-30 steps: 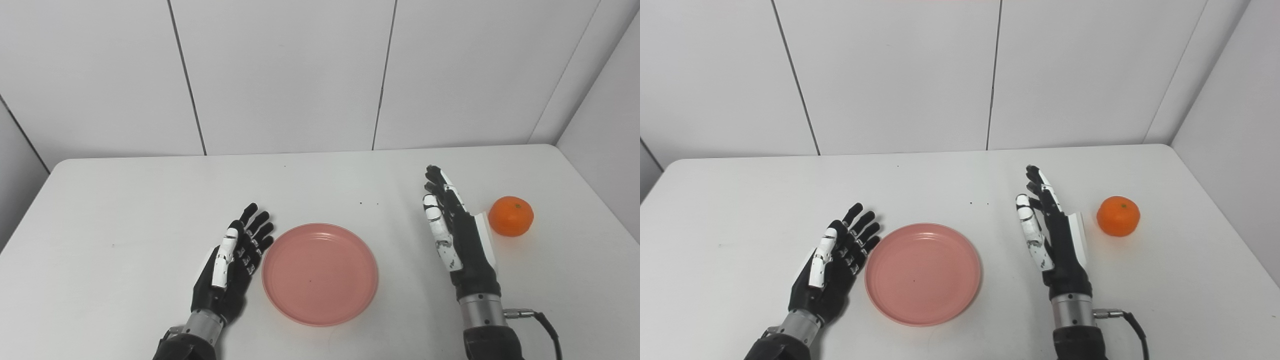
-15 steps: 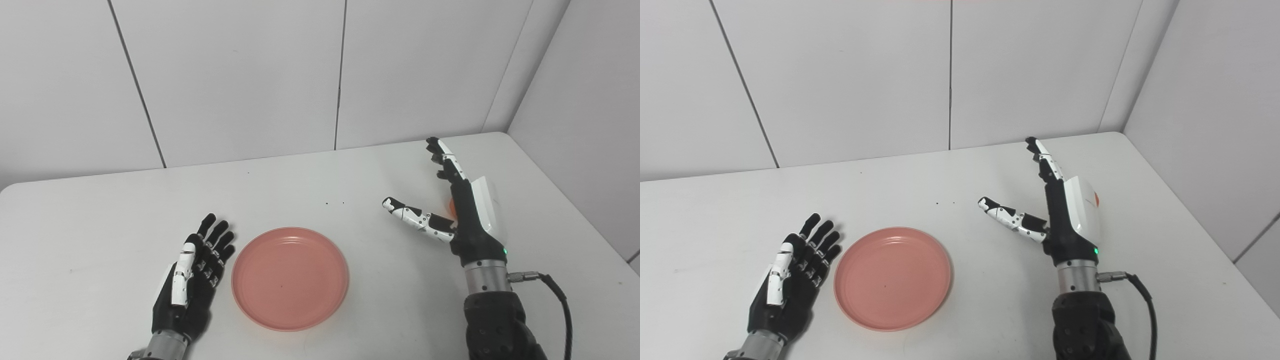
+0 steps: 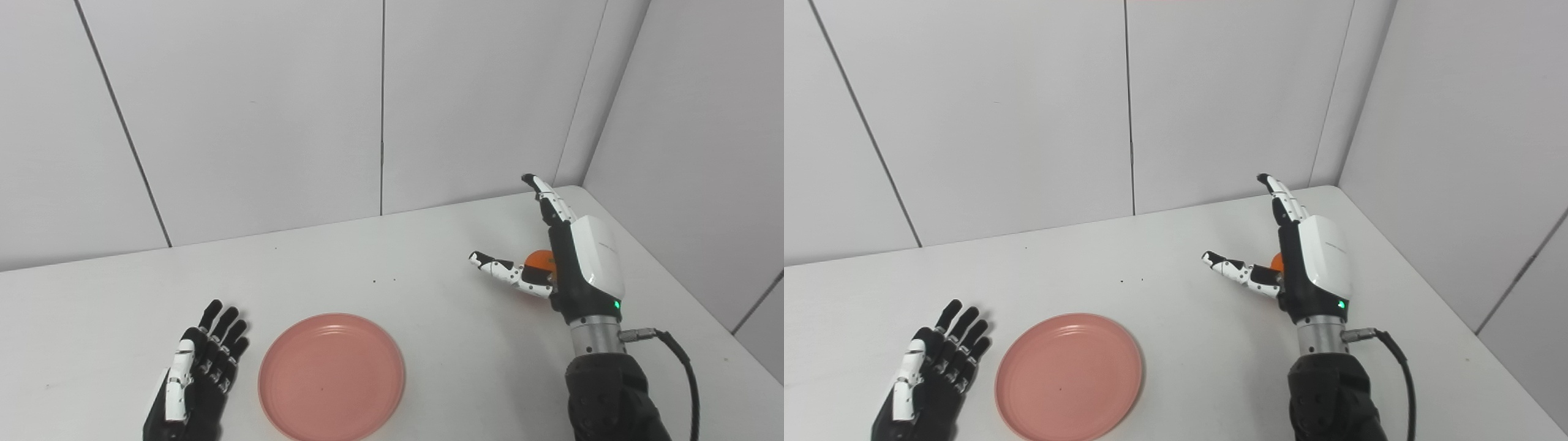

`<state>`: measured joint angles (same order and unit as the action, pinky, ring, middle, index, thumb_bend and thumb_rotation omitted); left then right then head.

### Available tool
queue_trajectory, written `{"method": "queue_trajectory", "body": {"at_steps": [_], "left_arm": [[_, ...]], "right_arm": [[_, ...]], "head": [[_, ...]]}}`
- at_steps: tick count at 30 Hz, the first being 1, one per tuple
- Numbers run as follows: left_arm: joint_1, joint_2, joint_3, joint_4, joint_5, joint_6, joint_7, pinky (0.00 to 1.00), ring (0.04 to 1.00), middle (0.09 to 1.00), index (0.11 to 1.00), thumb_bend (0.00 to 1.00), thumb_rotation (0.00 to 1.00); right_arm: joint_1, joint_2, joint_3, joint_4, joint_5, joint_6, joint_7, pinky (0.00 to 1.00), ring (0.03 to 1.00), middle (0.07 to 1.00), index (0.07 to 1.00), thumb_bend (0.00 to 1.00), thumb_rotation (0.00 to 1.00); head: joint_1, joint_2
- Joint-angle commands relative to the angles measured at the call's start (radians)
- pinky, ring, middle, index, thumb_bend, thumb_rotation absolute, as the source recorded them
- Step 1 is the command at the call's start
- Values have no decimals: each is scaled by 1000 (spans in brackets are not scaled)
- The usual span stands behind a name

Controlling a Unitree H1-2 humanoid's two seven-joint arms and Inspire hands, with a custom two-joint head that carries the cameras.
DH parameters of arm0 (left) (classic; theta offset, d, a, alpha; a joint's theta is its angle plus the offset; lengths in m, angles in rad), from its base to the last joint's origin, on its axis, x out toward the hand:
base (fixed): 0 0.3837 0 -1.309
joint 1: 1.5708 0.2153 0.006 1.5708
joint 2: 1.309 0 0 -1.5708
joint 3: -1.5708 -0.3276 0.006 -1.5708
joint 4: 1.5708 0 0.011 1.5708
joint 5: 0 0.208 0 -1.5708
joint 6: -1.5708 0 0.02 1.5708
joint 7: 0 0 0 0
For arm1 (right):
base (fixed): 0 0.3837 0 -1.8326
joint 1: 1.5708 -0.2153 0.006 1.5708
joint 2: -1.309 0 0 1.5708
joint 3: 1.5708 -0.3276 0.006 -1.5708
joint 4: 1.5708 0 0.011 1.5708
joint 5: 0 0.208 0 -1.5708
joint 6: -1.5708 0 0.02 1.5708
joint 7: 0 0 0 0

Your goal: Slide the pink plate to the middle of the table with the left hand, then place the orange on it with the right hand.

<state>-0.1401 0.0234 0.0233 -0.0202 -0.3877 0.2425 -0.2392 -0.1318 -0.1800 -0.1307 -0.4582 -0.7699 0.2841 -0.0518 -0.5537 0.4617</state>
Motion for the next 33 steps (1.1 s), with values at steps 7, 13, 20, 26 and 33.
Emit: {"method": "queue_trajectory", "body": {"at_steps": [7, 13, 20, 26, 33], "left_arm": [[16, 25, 8, 22, -6, 36, -3, 1000, 982, 978, 980, 301, 1000], [15, 35, 9, 18, -5, 38, -5, 1000, 975, 973, 979, 306, 1000], [14, 38, 12, 13, -26, 43, -5, 1000, 979, 979, 984, 298, 1000], [12, 40, 16, 10, -31, 46, -5, 1000, 979, 978, 979, 294, 1000], [11, 42, 25, 0, -40, 64, 1, 1000, 978, 978, 978, 291, 1000]], "right_arm": [[-35, -60, -27, 28, -69, 18, -29, 724, 848, 913, 911, 961, 404], [-43, -75, -40, 49, -86, 39, -11, 678, 830, 920, 923, 968, 413], [-51, -96, -50, 104, -74, 62, 7, 661, 820, 919, 930, 995, 445], [-55, -117, -30, 145, -94, 97, 24, 623, 802, 911, 930, 994, 467], [-71, -145, -15, 199, -99, 135, 38, 624, 810, 912, 925, 997, 477]], "head": [[-27, 4], [-26, 10], [-33, 20], [-34, 27], [-39, 36]]}}
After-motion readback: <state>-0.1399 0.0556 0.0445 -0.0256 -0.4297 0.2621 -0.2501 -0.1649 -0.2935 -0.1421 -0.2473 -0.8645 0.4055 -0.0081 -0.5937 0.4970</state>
